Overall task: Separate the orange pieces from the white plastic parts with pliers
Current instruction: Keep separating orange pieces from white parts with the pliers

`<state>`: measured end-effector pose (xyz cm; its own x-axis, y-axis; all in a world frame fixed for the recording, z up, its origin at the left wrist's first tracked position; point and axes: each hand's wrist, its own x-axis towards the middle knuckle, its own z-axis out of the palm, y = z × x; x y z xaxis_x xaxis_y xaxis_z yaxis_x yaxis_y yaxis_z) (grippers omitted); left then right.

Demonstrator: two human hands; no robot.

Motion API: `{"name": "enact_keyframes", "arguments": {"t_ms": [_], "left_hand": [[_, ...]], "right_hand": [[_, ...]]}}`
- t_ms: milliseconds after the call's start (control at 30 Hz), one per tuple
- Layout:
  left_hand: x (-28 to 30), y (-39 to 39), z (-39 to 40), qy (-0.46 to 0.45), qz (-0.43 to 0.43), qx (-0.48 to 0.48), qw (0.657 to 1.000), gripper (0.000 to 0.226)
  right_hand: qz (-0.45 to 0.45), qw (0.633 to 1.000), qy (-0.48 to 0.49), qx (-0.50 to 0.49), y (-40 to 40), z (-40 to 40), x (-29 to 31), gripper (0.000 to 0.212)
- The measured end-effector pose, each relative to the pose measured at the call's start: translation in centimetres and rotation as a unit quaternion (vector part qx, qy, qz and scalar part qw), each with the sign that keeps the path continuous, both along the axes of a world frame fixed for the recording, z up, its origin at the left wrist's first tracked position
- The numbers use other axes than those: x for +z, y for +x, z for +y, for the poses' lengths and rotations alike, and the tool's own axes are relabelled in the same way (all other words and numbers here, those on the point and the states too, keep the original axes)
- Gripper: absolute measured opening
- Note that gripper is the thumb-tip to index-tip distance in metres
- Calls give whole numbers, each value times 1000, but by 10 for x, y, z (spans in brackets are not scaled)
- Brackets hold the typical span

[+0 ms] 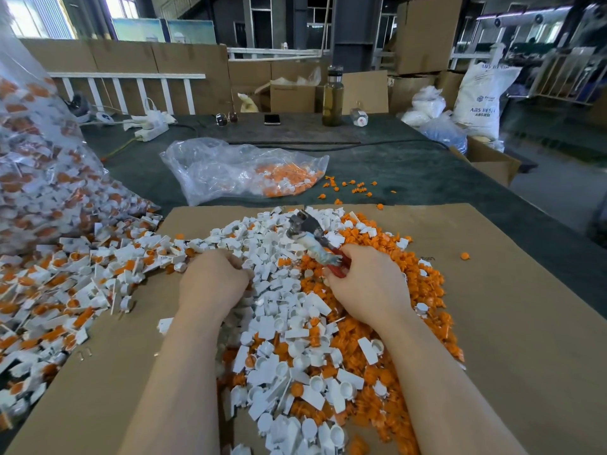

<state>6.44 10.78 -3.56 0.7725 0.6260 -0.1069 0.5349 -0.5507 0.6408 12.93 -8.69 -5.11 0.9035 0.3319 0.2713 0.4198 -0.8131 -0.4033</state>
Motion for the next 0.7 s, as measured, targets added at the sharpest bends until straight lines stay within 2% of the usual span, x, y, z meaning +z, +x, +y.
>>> {"name": "enact_keyframes", "arguments": {"t_ms": [100, 167, 300, 433, 533, 700], "left_hand": [[-1, 0, 0, 25, -42, -5, 999, 7], [-1, -1, -2, 10, -105, -4, 994, 3], [7, 1, -15, -161, -229, 8, 960, 10], [15, 4, -37, -351, -286, 14, 892, 17], [15, 5, -47, -379, -314, -21, 870, 15], [13, 4, -56, -397, -309, -19, 864, 10]], "right_hand": [[8, 998, 66, 3, -1, 0, 2, 24], [15, 994, 107, 7, -1, -1, 3, 23], [34, 979, 198, 24, -1, 0, 5, 9], [39, 967, 250, 39, -1, -2, 8, 13], [35, 961, 269, 46, -3, -1, 8, 5], [3, 947, 317, 47, -9, 1, 11, 9]]}}
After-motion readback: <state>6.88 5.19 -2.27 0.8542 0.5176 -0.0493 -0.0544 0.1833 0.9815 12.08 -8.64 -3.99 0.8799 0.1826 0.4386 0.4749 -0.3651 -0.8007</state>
